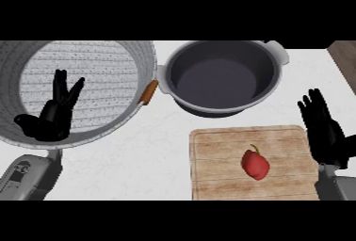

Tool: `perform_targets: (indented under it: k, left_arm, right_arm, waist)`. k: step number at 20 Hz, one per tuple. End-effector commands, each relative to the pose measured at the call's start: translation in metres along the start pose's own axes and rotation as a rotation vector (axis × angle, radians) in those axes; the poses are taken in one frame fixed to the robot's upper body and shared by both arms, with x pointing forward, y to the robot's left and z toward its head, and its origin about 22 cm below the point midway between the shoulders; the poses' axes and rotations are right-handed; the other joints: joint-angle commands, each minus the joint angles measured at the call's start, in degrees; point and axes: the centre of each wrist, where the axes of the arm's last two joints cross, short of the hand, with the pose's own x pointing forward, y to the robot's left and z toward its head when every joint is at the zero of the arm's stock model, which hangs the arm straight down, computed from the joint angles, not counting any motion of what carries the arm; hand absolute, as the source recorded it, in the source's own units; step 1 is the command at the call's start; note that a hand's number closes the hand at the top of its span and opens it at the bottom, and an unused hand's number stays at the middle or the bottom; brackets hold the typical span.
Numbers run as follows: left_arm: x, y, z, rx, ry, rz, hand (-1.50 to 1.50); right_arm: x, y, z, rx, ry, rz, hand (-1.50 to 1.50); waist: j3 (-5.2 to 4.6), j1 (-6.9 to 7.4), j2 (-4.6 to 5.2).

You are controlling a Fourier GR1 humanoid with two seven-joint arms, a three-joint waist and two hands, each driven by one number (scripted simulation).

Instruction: Pick the bell pepper from the cutting board and place it in the pot

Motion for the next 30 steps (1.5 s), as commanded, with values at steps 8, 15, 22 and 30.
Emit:
perform_targets:
  k: [8,15,22,30]
  left_arm:
    - [0.012,-0.027,0.01,-0.114,0.143,0.101,0.0]
    - [0.011,-0.026,0.027,-0.074,0.237,0.133,0.0]
    - [0.022,-0.025,0.031,-0.07,0.248,0.126,0.0]
    - [0.035,-0.041,0.029,-0.128,0.216,0.139,0.0]
  right_arm:
    - [0.052,0.008,-0.018,0.186,-0.116,0.837,1.5]
    - [0.07,0.068,0.052,0.145,-0.492,0.832,-1.5]
    - [0.129,0.058,0.086,0.184,-0.312,1.201,-1.5]
    - [0.189,0.087,0.123,0.187,-0.009,1.422,-1.5]
  waist:
    - [-0.46,1.27,-0.09]
    - [1.04,-1.77,-0.93]
    - [0.74,-2.89,-1.31]
    - [0.79,0.51,0.17]
